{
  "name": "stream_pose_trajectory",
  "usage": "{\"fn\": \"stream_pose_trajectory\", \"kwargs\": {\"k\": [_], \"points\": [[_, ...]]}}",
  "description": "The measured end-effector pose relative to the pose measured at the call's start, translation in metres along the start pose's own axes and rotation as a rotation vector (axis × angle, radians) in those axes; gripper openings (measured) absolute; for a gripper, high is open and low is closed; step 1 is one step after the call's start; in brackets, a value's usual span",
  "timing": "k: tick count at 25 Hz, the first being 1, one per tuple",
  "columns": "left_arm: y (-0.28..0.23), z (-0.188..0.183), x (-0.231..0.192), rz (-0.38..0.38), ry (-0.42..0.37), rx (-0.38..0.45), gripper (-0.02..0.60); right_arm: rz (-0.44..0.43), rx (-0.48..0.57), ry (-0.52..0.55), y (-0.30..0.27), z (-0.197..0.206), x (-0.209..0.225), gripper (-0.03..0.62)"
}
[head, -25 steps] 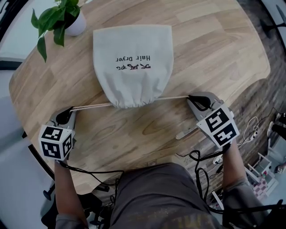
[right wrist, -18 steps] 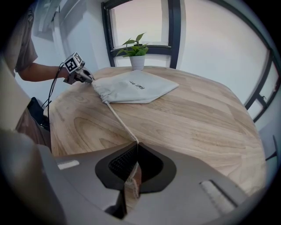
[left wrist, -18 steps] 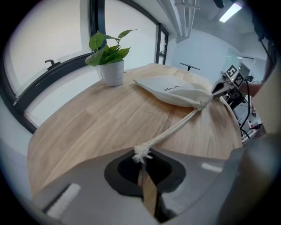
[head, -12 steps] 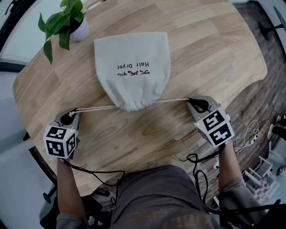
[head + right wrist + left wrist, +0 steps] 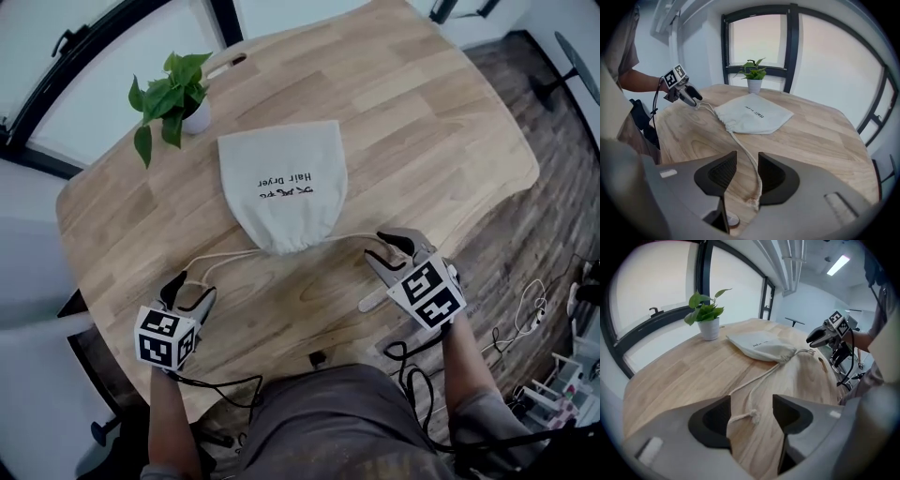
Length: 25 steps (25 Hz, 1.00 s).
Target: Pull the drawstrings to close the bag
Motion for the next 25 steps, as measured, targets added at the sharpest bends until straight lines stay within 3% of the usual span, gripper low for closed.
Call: {"fn": "stream_pose_trajectory", "kwargs": {"k": [7,12,19,25], "points": [[0.011,-0.04,0.022,0.006,-0.157,0.086,0.285,-0.046,0.061,0.098,0.013,-0.035,-0.014,0.169],[0.009,-0.074,0.036,0.08,-0.277,0.157,0.324,-0.078,0.081,0.136,0.008,-0.044,-0.018,0.164],[-0.042,-0.077,0.05,0.23,-0.34,0.082,0.321,-0.132,0.047,0.171,-0.012,-0.041,-0.022,0.159],[-0.079,-0.069,0.052,0.296,-0.37,0.004,0.291,-0.18,0.009,0.226,-0.036,-0.038,-0.02,0.158]]}}
Point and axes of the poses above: the fingertips, and each gripper's own axes: y backward along the fingers, x to its right, z out of its underside, the point moved 8 cm from there along y, backward along the fingers, and after that the axes turned 7 degrees about x, right-handed, at the moved point
